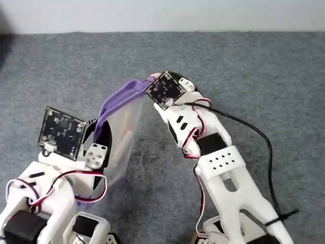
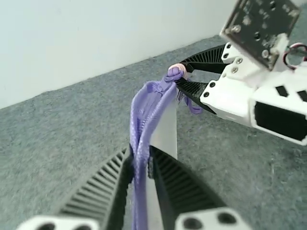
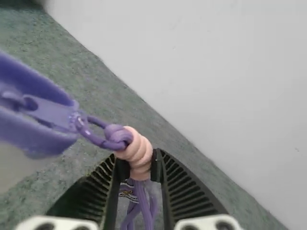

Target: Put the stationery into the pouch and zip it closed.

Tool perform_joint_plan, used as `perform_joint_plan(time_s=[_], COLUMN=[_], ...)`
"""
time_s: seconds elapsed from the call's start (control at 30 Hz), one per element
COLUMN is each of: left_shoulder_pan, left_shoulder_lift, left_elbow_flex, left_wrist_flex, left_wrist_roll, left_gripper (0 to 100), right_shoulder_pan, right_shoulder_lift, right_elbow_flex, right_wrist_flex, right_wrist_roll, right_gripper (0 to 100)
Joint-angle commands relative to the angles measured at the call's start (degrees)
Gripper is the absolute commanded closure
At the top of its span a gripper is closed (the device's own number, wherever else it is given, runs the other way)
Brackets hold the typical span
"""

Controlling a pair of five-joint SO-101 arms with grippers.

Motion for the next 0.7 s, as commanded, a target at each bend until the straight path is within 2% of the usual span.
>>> perform_joint_plan(time_s=[0.0,0.47,0.67], left_shoulder_pan=[-0.88,-0.88,-0.88], left_shoulder_lift=[-1.05,-1.05,-1.05], left_elbow_flex=[-6.02,-6.64,-6.29], left_wrist_flex=[-0.09,0.00,-0.09], left_wrist_roll=[-0.18,-0.09,-0.09], left_gripper=[99,99,99], right_shoulder_pan=[5.76,11.56,11.12], right_shoulder_lift=[3.65,7.60,4.00], right_elbow_flex=[-0.18,0.97,3.34], right_wrist_flex=[-1.01,-3.82,-3.56], right_wrist_roll=[0.53,2.64,2.90], right_gripper=[99.1,99.1,99.1])
